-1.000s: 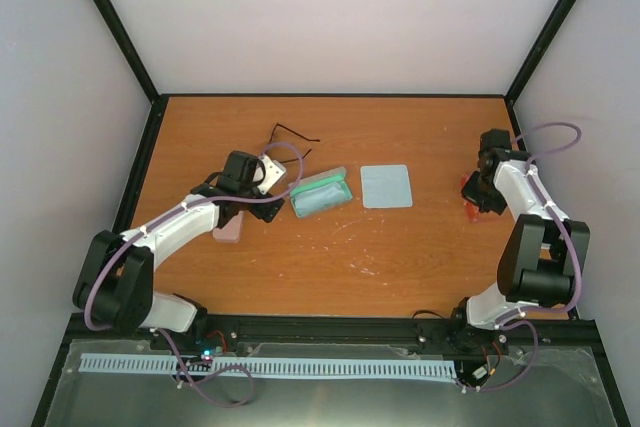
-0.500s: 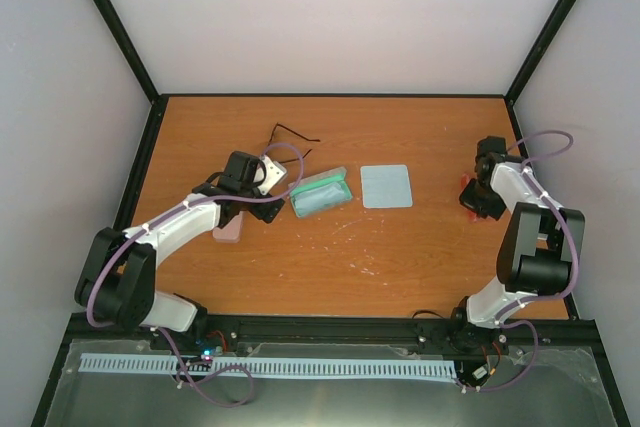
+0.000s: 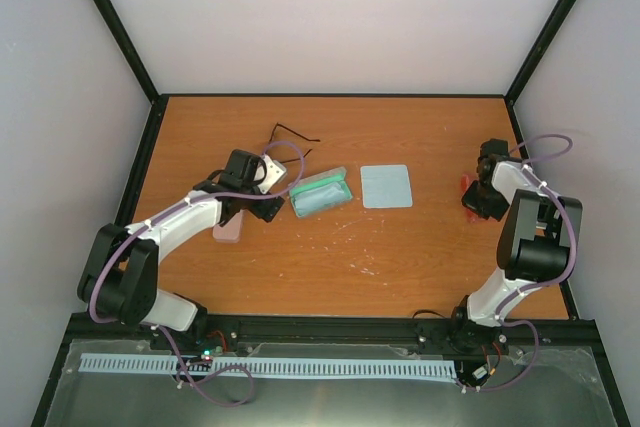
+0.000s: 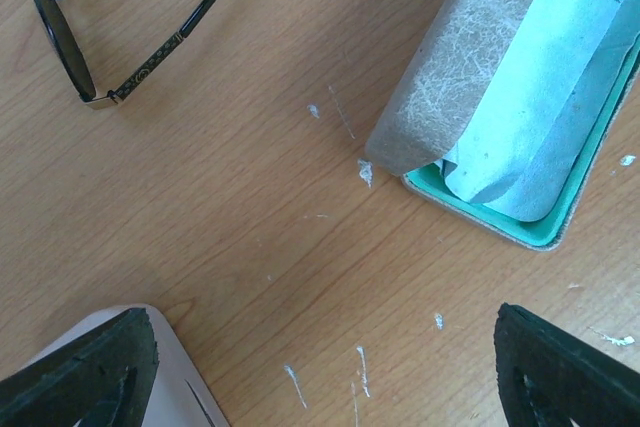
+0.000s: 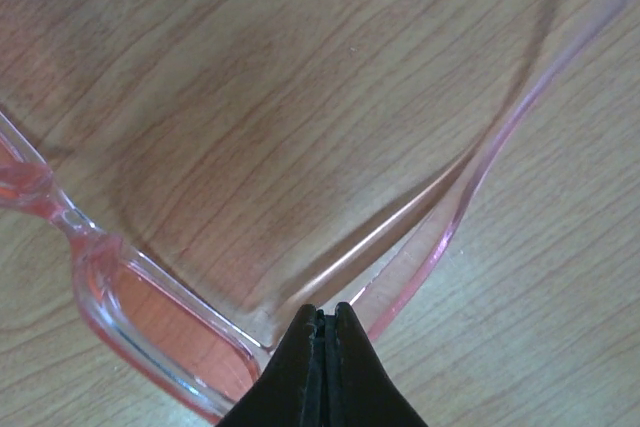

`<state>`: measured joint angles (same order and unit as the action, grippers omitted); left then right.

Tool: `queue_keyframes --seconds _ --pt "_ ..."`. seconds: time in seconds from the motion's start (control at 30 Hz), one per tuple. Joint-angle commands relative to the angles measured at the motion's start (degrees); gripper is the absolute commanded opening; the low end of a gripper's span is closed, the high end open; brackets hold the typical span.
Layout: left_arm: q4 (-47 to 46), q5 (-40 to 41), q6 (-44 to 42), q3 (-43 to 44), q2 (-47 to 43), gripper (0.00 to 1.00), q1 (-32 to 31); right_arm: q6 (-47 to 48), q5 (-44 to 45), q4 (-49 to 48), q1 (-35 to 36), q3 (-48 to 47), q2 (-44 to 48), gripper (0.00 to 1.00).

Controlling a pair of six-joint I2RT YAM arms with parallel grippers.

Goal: Organize the sunglasses
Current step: Adjust the sunglasses at the center of the board.

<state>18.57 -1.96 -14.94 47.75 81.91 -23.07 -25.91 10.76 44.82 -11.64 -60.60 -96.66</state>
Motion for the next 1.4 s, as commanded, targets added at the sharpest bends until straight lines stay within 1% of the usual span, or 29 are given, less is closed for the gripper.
queue_keyframes --seconds 0.0,0.33,0.67,0.77,0.87,1.0,1.1,1.17,1.23,1.3,1.37 --pt "1.9 -0.5 0.9 3.1 0.6 0.91 0.6 1.1 0.6 -1.7 -0.7 -0.4 -1.8 0.03" --pt "1.0 -0.7 0.3 4.1 1.7 0.91 0.6 -1.9 -9.4 -3.1 0.5 0.9 -2.9 0.03" --pt "-0.8 -1.3 -1.4 3.6 1.8 0.91 0.7 -3.5 -17.1 -2.7 9.9 -4.5 -9.8 0.03" --pt "-1.1 -1.4 -1.3 3.7 2.0 0.91 0.7 -3.5 -19.5 -3.6 12.4 -6.1 -10.8 0.03" --pt "-1.5 -1.5 -1.3 3.7 2.2 0.91 0.7 -2.4 -20.2 -2.5 13.8 -9.4 -11.1 0.04" --pt "-1.9 -1.2 -1.7 3.7 2.5 0.91 0.7 2.8 -18.5 1.7 13.9 -14.3 -9.0 0.10" --pt "-2.1 -1.1 -1.9 3.7 2.7 0.91 0.8 9.4 -16.0 6.2 13.8 -18.8 -6.9 0.17" --pt "-2.1 -1.1 -2.0 3.7 2.8 0.91 1.0 13.2 -13.7 7.3 13.8 -20.6 -5.1 0.22" --pt "-2.1 -1.2 -2.1 3.8 3.0 0.91 1.2 17.4 -12.0 5.8 13.8 -20.7 -2.8 0.29" --pt "-2.1 -1.5 -2.4 4.0 3.2 0.91 1.6 23.6 -10.9 2.3 13.7 -19.2 -0.6 0.39" --pt "-2.0 -2.1 -3.1 4.0 3.6 0.91 2.4 31.0 -10.5 -1.1 13.7 -17.0 0.8 0.42"
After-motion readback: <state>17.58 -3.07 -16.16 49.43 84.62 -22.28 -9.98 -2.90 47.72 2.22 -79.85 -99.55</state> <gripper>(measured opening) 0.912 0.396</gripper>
